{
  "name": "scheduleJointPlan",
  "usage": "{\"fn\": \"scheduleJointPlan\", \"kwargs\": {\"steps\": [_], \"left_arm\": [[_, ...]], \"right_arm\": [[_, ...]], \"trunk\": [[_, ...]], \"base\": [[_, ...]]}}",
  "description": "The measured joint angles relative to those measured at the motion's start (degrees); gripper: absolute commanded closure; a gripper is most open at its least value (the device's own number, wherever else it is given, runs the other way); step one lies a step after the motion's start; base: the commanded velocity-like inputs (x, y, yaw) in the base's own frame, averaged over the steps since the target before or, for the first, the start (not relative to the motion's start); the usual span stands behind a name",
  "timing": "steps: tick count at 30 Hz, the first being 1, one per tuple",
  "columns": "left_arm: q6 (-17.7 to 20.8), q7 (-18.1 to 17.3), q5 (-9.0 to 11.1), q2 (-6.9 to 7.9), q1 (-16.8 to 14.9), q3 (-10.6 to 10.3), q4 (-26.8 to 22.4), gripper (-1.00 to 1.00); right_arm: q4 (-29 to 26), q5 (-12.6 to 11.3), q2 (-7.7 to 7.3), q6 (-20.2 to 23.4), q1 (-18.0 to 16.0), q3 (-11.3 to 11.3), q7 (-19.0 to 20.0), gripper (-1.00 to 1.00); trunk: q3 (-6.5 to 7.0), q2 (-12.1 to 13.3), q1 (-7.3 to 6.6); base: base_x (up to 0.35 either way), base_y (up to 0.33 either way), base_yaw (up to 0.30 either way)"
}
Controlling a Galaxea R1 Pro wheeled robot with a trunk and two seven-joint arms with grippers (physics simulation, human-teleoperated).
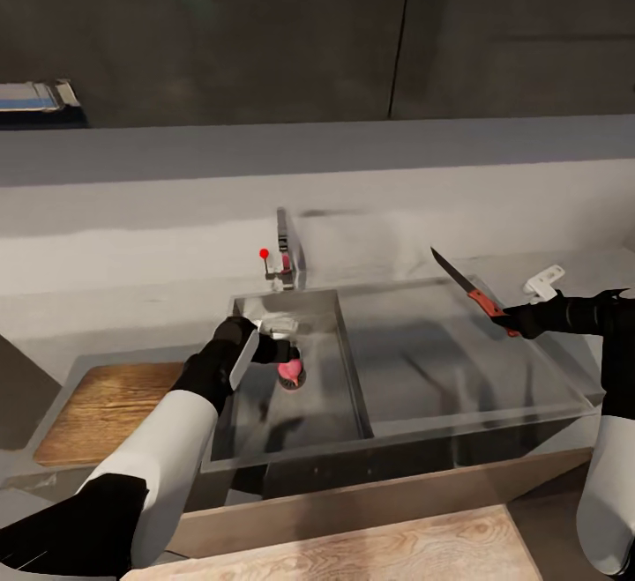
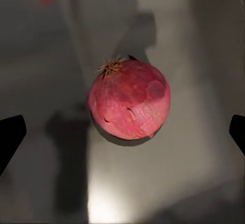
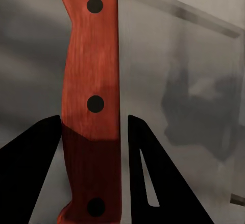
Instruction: In the kitchen, take the Vidalia onion out of the sink, dice it on the chopping board with the paring knife, put the diced onion into the bowl on the countertop, then place both the paring knife and the chopping board into the sink.
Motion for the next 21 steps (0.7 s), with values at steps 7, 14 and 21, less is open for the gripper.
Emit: {"fn": "scheduleJointPlan", "kwargs": {"steps": [7, 14, 21], "left_arm": [[-3.4, 0.3, 0.0, 0.0, 0.0, 0.1, 2.4, -1.0], [-4.1, 1.3, 0.0, 0.0, 0.0, 0.1, 2.6, -1.0], [-4.1, 1.7, 0.0, 0.0, 0.0, 0.2, 2.6, -1.0]], "right_arm": [[0.0, 0.0, 0.0, 0.0, 0.0, 0.0, 0.0, 1.0], [0.0, 0.0, 0.0, 0.0, 0.0, 0.0, 0.0, 1.0], [0.0, 0.0, 0.0, 0.0, 0.0, 0.0, 0.0, 1.0]], "trunk": [[-0.31, 0.0, 0.0], [-0.58, 0.0, 0.0], [-0.83, 0.0, 0.0]], "base": [[0.0, 0.0, 0.0], [0.0, 0.0, 0.0], [0.0, 0.0, 0.0]]}}
